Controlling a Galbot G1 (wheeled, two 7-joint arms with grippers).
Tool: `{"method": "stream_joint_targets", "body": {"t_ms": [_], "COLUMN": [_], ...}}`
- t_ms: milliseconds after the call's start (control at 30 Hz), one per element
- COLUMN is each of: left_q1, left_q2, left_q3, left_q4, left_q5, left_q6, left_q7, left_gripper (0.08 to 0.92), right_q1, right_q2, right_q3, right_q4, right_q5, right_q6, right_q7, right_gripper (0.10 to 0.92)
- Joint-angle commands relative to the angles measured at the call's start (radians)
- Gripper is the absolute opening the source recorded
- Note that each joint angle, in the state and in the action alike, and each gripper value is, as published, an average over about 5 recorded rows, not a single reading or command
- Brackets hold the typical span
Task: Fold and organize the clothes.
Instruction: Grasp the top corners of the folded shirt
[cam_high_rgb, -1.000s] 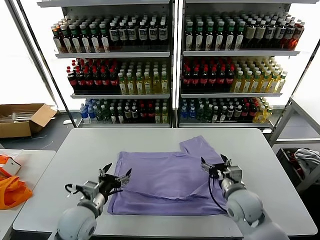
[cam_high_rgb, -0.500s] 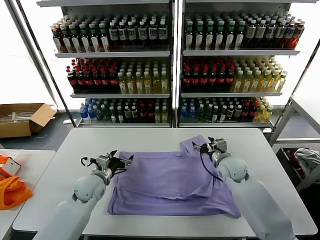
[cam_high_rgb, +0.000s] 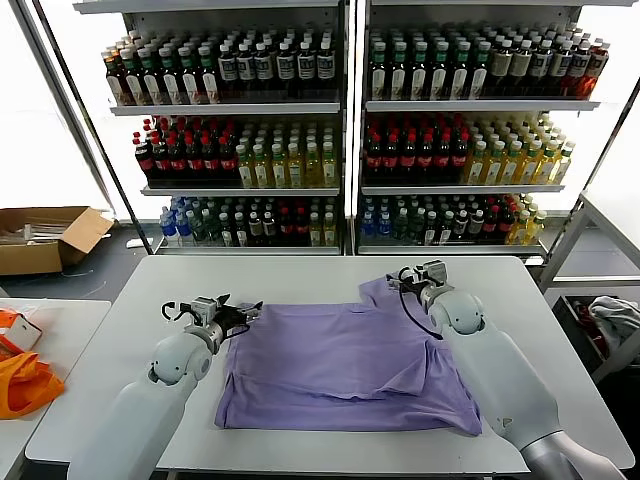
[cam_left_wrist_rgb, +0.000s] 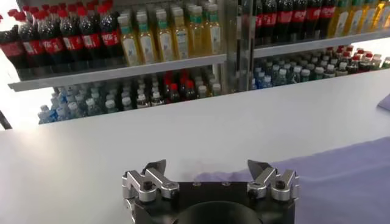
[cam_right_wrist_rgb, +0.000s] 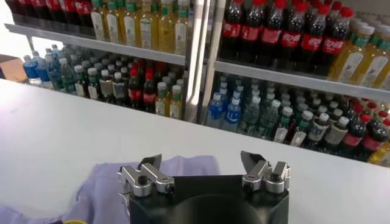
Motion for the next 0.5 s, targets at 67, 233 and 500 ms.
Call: {"method": "stream_joint_targets", "body": {"t_ms": [67, 233, 500], "left_q1": [-0.004, 0.0, 0.003], "left_q2": [-0.004, -0.01, -0.016], "left_q3": [-0.002, -0.001, 0.008], "left_q4": [0.001, 0.006, 0.018], "left_q5": [-0.03, -0.02, -0.012], "left_q6": [0.014, 0.022, 0.03], "left_q7": [0.001, -0.006, -0.012], "left_gripper": [0.823, 0.823, 0.799], "right_q1": [0.025, 0.016, -0.003], "right_q2": [0.033, 0.044, 0.054], "right_q3": [0.007, 0.018, 0.039], "right_q4": [-0.077, -0.092, -0.12], "right_q5": [-0.023, -0.03, -0.034], "right_q6": [-0.001, 0.001, 0.013], "right_q7": [-0.011, -0.007, -0.005], "right_gripper": [0.823, 0.823, 0.823]}}
